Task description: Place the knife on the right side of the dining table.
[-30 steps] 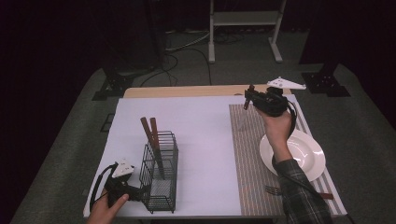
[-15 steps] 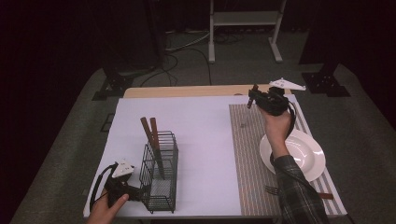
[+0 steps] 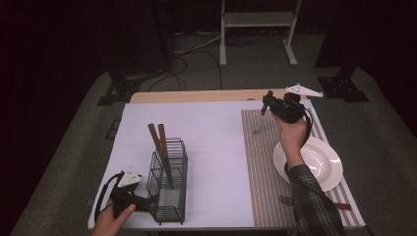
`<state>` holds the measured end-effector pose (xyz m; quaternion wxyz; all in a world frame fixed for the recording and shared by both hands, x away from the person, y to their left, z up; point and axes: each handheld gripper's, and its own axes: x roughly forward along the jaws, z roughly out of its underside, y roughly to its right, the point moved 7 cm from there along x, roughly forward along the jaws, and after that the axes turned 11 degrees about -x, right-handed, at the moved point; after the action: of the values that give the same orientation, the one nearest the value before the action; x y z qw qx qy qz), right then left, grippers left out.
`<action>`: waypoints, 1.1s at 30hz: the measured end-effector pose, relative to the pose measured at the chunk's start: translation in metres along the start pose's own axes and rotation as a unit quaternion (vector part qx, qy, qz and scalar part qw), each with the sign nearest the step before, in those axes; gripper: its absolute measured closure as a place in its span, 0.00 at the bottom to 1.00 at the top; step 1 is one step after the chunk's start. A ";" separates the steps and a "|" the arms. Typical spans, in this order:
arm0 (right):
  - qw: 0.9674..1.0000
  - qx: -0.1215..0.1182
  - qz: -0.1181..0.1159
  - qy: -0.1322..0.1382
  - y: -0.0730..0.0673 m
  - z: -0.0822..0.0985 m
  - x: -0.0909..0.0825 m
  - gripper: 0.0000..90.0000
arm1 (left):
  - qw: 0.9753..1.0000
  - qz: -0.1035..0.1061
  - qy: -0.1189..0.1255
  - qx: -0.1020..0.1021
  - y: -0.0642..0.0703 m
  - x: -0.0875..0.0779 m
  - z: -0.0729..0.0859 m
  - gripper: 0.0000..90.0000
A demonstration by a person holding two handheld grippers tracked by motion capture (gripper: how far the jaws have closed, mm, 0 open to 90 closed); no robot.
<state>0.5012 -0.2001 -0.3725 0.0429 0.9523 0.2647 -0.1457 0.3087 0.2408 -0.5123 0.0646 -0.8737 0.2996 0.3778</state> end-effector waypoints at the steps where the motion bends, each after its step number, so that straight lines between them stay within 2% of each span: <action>1: 1.000 0.005 0.002 0.000 0.002 0.001 -0.002 0.87 | 1.000 0.000 0.000 0.000 0.000 0.000 0.000 0.00; 15: 1.000 0.017 0.014 -0.002 0.017 0.010 -0.017 0.83 | 1.000 0.000 0.000 0.000 0.000 0.000 0.000 0.00; 33: 0.999 0.036 0.035 -0.015 0.033 0.021 -0.023 0.78 | 1.000 0.000 0.000 0.000 0.000 0.000 0.000 0.00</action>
<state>0.4942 -0.2424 -0.3854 0.0179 0.9596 0.2256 -0.1673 0.3087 0.2408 -0.5124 0.0644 -0.8737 0.2995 0.3778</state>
